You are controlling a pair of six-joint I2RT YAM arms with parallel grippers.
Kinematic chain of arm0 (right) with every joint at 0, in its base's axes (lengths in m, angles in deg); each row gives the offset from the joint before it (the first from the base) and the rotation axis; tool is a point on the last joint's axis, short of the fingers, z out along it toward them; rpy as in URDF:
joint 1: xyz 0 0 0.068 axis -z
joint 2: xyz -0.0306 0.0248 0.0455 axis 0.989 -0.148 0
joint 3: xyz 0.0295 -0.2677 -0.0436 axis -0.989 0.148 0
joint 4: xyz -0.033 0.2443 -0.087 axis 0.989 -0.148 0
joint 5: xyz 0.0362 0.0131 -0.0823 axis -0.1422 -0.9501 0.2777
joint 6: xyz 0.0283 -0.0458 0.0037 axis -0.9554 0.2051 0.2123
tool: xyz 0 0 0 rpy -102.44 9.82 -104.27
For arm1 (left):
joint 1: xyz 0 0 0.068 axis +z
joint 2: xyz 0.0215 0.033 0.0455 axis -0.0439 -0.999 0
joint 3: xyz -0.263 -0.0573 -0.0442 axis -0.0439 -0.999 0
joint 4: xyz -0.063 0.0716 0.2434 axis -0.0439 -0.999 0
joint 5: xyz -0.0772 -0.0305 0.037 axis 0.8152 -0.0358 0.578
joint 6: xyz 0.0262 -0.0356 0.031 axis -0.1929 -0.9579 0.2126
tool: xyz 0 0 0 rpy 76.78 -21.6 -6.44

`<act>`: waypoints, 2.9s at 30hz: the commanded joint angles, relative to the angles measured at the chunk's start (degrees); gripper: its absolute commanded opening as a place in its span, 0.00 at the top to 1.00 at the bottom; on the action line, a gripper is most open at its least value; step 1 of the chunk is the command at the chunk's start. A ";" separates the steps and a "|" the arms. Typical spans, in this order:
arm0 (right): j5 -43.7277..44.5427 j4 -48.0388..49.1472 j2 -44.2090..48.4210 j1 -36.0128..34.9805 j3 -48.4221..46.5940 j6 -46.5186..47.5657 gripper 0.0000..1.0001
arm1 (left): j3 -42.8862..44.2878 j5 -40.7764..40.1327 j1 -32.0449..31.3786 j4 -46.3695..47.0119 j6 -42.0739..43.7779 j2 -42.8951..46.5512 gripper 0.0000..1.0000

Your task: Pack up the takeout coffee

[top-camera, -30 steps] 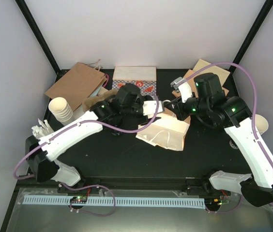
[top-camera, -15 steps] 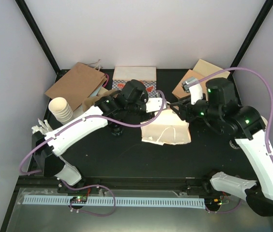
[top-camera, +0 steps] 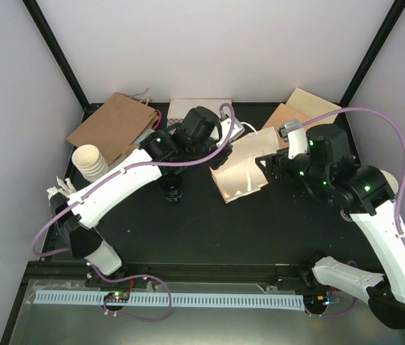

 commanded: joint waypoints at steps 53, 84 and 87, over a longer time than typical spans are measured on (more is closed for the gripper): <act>12.82 41.33 -9.13 -1.34 21.41 -50.04 0.33 | -3.09 -8.15 0.11 -0.27 -15.47 2.86 0.96; 1.00 3.46 -10.20 -0.99 -0.96 2.18 0.17 | -4.51 -10.03 0.18 1.63 -10.70 6.38 0.95; -1.69 1.34 -13.49 -1.12 -3.11 4.11 0.24 | -4.44 -9.90 0.17 1.61 -10.24 6.38 0.95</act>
